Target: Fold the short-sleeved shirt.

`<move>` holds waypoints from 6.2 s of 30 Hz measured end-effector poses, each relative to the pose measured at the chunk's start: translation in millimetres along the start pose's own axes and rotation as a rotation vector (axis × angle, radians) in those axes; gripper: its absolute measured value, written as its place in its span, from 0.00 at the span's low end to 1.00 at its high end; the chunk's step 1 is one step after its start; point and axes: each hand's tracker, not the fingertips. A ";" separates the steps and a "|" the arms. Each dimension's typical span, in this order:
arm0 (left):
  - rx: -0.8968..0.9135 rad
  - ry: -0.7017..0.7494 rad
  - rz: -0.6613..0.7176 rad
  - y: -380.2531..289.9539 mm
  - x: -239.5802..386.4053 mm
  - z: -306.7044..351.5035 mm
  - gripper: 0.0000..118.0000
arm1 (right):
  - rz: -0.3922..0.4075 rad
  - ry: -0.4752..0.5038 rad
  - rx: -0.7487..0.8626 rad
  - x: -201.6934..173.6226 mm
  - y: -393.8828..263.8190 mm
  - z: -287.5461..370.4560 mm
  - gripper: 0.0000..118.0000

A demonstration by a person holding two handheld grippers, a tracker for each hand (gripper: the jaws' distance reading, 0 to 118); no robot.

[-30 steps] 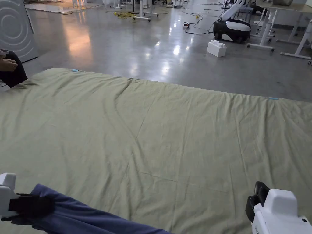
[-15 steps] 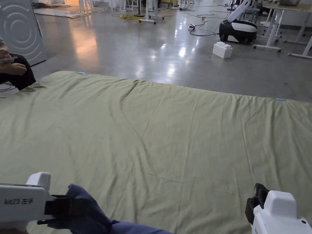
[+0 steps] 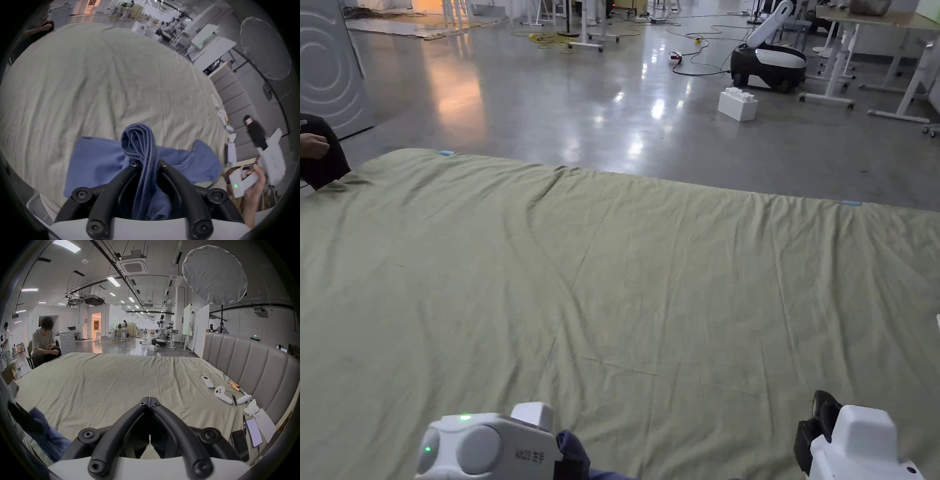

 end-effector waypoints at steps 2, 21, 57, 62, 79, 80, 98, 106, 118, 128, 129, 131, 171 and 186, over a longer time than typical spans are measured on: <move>-0.017 0.046 -0.016 -6.7 3.0 -12.9 0.12 | 0.001 -0.008 -0.004 4.1 -1.5 1.3 0.00; 0.037 -0.091 -0.007 -6.0 -3.4 31.1 0.55 | -0.003 -0.021 -0.029 14.2 -7.4 1.6 0.00; -0.027 0.064 -0.153 -48.6 39.4 -50.0 0.10 | -0.034 0.002 -0.090 10.4 -21.5 2.3 0.00; -0.027 -0.074 -0.049 -46.8 32.2 -43.3 0.09 | -0.032 -0.002 -0.092 11.5 -22.5 2.8 0.00; 0.189 -0.117 -0.007 -17.9 -41.2 58.9 0.37 | -0.027 0.026 -0.083 1.6 -15.8 0.9 0.00; 0.206 -0.108 -0.004 -15.5 -53.1 65.9 0.47 | -0.027 0.028 -0.082 1.0 -15.3 0.7 0.00; 0.065 -0.580 0.343 -36.3 -194.3 -22.1 0.65 | -0.022 0.024 -0.093 -2.8 -14.8 1.8 0.00; 0.068 -0.494 0.281 -39.6 -182.0 -17.6 0.16 | -0.014 0.024 -0.100 -3.8 -14.9 1.2 0.00; 0.192 -0.264 0.108 7.4 -170.0 77.9 0.14 | -0.001 0.030 -0.091 -3.2 -11.1 1.4 0.00; 0.205 0.130 -0.078 11.1 -91.7 117.1 0.14 | -0.014 0.037 -0.086 -4.4 -10.7 3.3 0.00; 0.206 0.126 -0.084 9.6 -83.7 117.1 0.14 | -0.015 0.038 -0.087 -4.7 -11.0 3.4 0.00; 0.204 0.108 -0.117 11.9 -80.6 113.9 0.14 | -0.017 0.040 -0.087 -4.4 -12.8 2.9 0.00; 0.094 -0.210 -0.136 -15.2 69.0 20.0 0.48 | -0.078 0.001 -0.127 23.4 -33.7 10.6 0.00; -0.006 -0.090 -0.119 -45.7 96.1 -58.4 0.11 | -0.079 -0.011 -0.138 29.4 -35.3 13.6 0.00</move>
